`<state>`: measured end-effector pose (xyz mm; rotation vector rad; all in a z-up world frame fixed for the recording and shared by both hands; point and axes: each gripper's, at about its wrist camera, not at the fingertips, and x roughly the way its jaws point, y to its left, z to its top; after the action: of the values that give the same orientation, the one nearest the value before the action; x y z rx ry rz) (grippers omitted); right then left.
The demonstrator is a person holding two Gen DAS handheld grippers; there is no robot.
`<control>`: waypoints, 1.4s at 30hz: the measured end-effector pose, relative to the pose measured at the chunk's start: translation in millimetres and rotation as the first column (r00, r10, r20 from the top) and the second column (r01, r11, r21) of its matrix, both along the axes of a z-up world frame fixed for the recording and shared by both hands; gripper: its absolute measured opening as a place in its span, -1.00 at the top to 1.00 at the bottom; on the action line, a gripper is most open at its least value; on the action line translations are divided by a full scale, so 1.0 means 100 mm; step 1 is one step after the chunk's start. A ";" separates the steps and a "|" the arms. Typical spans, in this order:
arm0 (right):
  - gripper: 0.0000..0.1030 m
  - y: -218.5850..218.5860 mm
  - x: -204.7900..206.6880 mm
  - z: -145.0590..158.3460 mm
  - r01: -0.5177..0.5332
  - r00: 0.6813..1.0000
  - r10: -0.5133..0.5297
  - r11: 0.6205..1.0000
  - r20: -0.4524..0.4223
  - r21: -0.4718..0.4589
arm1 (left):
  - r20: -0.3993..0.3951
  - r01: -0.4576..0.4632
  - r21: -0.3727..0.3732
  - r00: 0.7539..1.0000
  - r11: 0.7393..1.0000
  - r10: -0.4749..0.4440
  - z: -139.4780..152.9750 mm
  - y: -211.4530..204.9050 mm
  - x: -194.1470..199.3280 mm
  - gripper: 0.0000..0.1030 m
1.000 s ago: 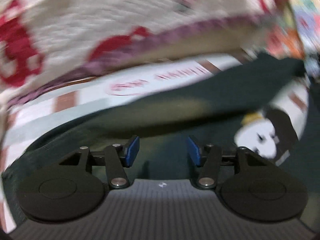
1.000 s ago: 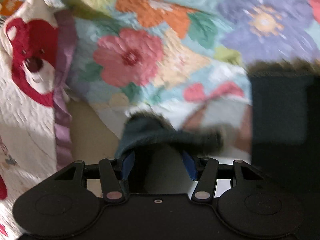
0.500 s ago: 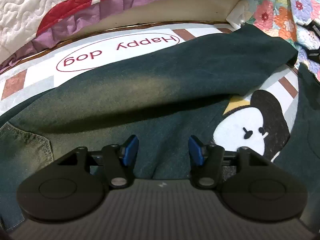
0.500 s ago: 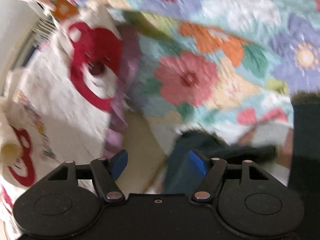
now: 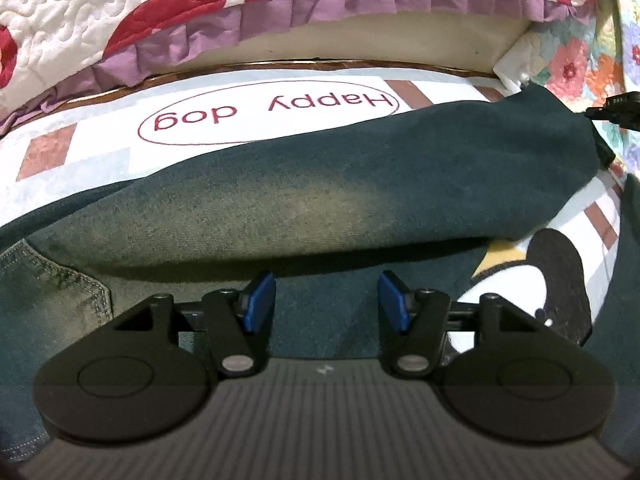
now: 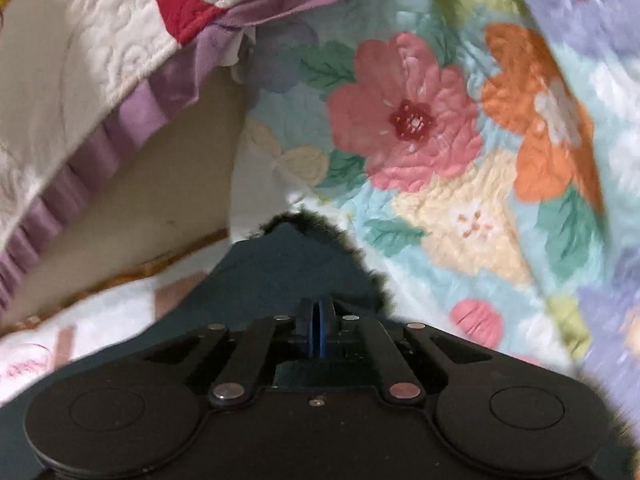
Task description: Fold clothes
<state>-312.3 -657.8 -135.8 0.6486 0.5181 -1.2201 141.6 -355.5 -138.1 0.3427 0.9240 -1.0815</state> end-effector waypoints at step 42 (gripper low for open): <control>-0.17 2.23 1.93 0.36 -0.761 0.571 0.593 0.642 -0.568 -0.094 | -0.181 -0.097 -0.075 0.980 0.992 0.082 -0.01 0.36 0.06 -0.17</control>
<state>-119.3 -434.9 -100.1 -0.2059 0.8730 -0.6534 147.7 -320.0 -139.4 0.1353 1.0397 -1.0766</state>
